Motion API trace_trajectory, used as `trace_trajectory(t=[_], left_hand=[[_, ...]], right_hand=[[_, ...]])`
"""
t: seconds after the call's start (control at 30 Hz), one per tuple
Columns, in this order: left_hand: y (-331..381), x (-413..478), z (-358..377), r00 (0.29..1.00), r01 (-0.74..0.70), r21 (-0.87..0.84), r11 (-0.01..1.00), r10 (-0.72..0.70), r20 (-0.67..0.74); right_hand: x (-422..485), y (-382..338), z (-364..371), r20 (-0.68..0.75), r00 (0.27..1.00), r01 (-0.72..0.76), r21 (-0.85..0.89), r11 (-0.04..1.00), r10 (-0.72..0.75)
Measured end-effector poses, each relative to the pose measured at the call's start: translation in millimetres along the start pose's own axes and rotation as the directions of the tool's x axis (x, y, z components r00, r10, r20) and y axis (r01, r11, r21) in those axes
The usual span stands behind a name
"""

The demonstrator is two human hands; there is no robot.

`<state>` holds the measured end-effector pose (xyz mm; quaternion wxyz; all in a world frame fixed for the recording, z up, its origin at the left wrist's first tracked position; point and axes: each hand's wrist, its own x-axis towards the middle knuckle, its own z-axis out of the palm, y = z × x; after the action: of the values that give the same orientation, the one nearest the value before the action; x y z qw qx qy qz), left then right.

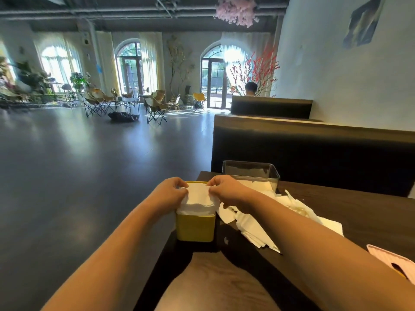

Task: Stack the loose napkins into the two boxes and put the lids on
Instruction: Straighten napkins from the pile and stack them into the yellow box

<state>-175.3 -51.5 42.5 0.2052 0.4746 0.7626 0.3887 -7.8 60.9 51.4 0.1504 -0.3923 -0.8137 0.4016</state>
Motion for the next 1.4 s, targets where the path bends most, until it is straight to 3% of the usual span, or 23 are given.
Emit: trace_trajectory(t=[0.4, 0.47, 0.53, 0.6, 0.7, 0.77, 0.87, 1.0, 1.17, 1.4], left_hand=[[-2.6, 22.6, 7.4, 0.990, -0.140, 0.438, 0.888, 0.130, 0.052], [-4.6, 21.6, 9.2, 0.983, -0.170, 0.530, 0.830, 0.177, 0.039], [-6.1, 18.6, 10.8, 0.965, -0.211, 0.588, 0.781, 0.263, -0.002], [-6.5, 14.9, 10.6, 0.933, -0.274, 0.549, 0.789, 0.356, -0.046], [-8.6, 9.8, 4.5, 0.926, -0.344, 0.478, 0.808, 0.377, 0.030], [-12.1, 8.4, -1.8, 0.932, -0.360, 0.481, 0.799, 0.325, 0.158], [-18.8, 6.4, -7.3, 0.922, -0.383, 0.480, 0.790, 0.292, 0.255], [-20.1, 8.4, -8.8, 0.913, -0.405, 0.541, 0.737, 0.299, 0.276], [-13.4, 14.8, -6.0, 0.899, -0.439, 0.606, 0.663, 0.324, 0.295], [-13.0, 17.7, -5.8, 0.904, -0.424, 0.626, 0.654, 0.353, 0.243]], right_hand=[[9.9, 7.3, 5.1, 0.048, 0.996, 0.089, -0.217, 0.972, -0.080], [10.7, 9.8, 9.6, 0.007, 0.994, 0.108, -0.261, 0.959, -0.110], [5.5, 13.5, 13.2, -0.133, 0.972, 0.146, -0.295, 0.944, -0.192], [-4.1, 19.1, 14.4, -0.226, 0.918, 0.230, -0.365, 0.902, -0.325], [-21.1, 29.8, 13.0, -0.070, 0.894, 0.363, -0.465, 0.808, -0.442], [-27.4, 39.2, 11.7, 0.017, 0.905, 0.376, -0.502, 0.779, -0.425], [-29.0, 47.9, 10.0, 0.015, 0.902, 0.381, -0.498, 0.779, -0.431], [-26.8, 53.4, 10.6, 0.086, 0.895, 0.399, -0.592, 0.701, -0.437], [-28.8, 50.3, 5.2, 0.150, 0.906, 0.398, -0.615, 0.680, -0.395], [-35.2, 50.7, 4.5, 0.073, 0.887, 0.414, -0.564, 0.715, -0.456]])
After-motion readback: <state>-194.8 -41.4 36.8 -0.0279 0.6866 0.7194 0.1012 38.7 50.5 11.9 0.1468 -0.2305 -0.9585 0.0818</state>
